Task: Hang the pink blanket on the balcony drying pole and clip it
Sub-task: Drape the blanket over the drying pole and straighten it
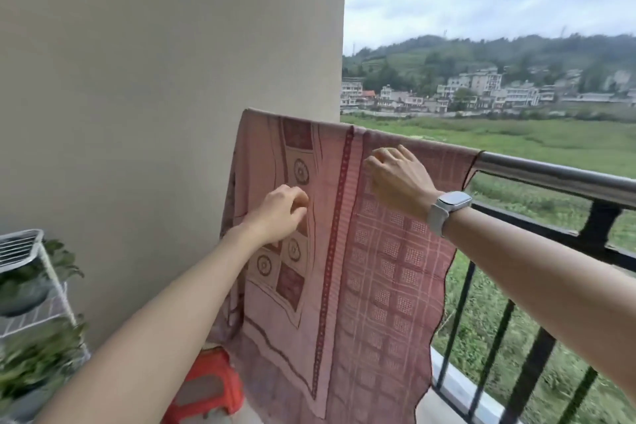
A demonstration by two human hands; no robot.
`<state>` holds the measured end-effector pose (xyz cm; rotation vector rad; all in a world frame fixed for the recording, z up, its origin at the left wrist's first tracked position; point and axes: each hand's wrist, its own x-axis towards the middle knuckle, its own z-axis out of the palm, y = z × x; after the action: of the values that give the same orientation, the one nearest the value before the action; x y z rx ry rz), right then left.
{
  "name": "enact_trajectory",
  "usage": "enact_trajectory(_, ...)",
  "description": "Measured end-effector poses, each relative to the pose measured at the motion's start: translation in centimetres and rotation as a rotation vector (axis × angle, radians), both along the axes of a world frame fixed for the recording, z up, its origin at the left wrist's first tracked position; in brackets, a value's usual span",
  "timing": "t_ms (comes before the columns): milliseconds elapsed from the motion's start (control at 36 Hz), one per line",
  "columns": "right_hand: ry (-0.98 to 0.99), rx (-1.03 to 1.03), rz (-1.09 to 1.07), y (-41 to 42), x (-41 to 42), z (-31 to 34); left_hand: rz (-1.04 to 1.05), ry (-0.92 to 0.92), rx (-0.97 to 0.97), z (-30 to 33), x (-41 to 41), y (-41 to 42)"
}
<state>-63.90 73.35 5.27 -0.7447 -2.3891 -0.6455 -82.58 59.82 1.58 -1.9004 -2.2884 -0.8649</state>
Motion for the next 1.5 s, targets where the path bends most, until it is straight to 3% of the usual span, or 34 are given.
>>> enact_trajectory(278, 0.051, -0.042, 0.071, 2.7, -16.9, -1.4, 0.090, -0.003, 0.073, -1.1, -18.0, 2.5)
enact_trajectory(528, 0.088, -0.046, 0.077, 6.6, -30.6, -1.8, 0.133, -0.130, 0.126, -1.1, -32.8, 6.3)
enact_trajectory(861, 0.062, 0.246, 0.020, 16.8, -44.7, -1.2, 0.048, -0.345, 0.233, -2.4, -44.8, 20.4)
enact_trajectory(1222, 0.135, 0.260, -0.289, 23.6, -51.3, 1.9, -0.051, -0.515, 0.171, -5.4, -51.3, 35.8)
enact_trajectory(1500, 0.220, 0.070, -0.326, 23.9, -51.5, 3.8, -0.199, -0.567, 0.477, -4.2, -56.8, 38.7)
